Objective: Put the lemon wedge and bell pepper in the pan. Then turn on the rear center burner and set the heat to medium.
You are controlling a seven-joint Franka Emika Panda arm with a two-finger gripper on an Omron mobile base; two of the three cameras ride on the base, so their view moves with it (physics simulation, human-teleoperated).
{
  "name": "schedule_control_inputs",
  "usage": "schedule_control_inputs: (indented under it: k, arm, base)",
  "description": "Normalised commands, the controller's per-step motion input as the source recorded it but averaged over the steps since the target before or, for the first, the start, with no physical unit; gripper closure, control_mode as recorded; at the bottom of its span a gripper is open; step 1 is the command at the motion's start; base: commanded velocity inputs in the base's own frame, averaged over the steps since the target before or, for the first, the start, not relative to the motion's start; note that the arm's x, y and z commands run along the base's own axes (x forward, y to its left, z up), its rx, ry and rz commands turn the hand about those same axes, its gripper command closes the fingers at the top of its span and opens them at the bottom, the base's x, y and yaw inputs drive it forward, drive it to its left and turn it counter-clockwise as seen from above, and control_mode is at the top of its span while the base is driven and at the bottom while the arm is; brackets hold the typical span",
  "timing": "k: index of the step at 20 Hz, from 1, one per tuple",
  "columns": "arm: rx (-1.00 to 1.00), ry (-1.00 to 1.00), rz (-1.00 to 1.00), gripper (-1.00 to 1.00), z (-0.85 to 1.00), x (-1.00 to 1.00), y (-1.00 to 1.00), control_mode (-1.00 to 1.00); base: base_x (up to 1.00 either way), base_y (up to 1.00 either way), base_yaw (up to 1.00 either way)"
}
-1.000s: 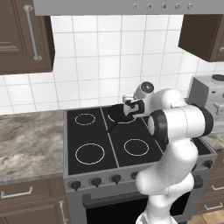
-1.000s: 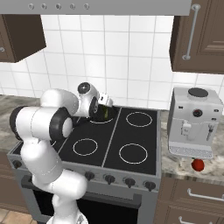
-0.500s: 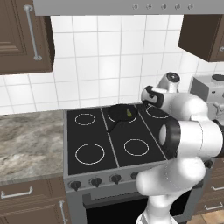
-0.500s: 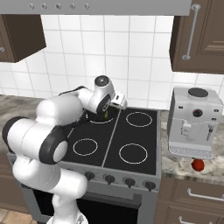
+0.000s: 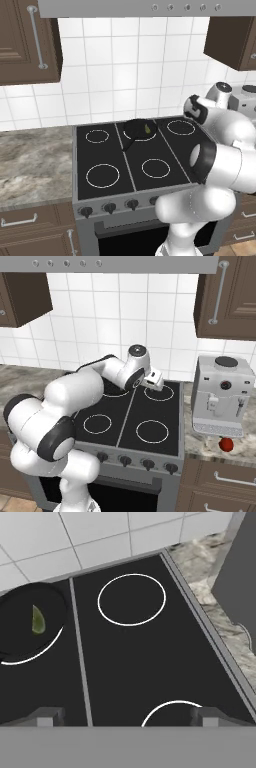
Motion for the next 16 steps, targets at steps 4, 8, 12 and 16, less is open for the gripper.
schedule_control_inputs:
  k: [4,8,12,16]
  arm:
    - [0.00,0.07,-0.08,-1.00,-0.01,-0.44,-0.54,-1.00]
    - [0.00,0.07,-0.07,-1.00,-0.08,-0.40,-0.53,-1.00]
    - [0.00,0.06,-0.07,-1.00,-0.16,-0.46,-0.62,-1.00]
    - [0.00,0.06,-0.05,-1.00,-0.19,-0.50,-0.68,-1.00]
  base:
    - [0.00,0.00,0.00]
    - [0.00,0.00,0.00]
    - [0.00,0.00,0.00]
    - [0.00,0.00,0.00]
